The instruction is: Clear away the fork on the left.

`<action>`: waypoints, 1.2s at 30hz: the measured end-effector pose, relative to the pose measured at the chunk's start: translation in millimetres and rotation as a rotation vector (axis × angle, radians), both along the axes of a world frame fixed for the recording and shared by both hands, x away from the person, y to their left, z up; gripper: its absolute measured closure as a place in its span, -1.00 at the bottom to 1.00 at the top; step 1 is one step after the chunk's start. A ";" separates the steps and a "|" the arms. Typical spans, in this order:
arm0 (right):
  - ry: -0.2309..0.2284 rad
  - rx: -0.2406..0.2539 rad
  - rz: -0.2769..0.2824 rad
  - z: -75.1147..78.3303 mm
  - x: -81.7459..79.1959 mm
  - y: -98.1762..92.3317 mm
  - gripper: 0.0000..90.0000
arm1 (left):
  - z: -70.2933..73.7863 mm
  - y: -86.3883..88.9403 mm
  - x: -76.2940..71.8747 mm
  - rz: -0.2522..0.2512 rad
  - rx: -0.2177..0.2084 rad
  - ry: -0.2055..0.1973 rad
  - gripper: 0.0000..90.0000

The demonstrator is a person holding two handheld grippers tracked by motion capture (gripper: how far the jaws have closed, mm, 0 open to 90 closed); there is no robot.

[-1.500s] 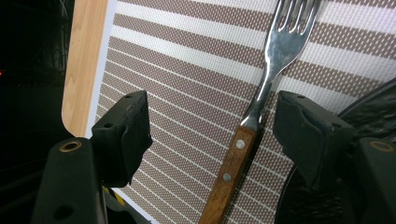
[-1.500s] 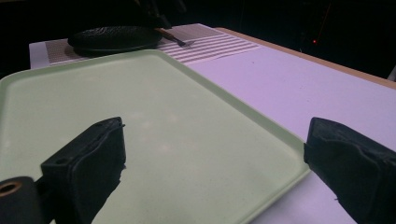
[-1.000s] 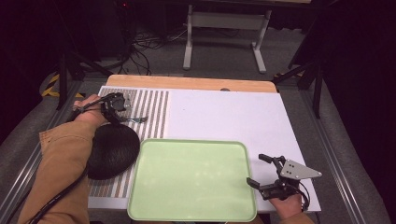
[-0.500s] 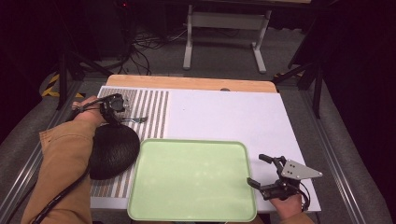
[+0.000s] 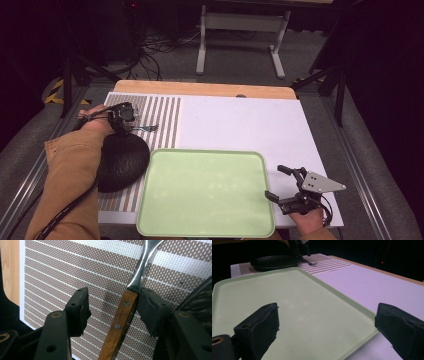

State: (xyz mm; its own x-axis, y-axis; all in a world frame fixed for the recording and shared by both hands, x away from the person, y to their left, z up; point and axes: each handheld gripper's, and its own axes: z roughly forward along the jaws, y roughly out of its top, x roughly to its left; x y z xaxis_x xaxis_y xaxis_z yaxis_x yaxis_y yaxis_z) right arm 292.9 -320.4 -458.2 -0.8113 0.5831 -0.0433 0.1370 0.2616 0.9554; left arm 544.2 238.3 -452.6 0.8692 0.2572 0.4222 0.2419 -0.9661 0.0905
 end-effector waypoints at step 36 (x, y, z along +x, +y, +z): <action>0.003 0.034 0.019 0.8 -0.6 -3.1 -0.87 | -3.0 -9.8 -8.2 -0.073 0.074 0.051 0.72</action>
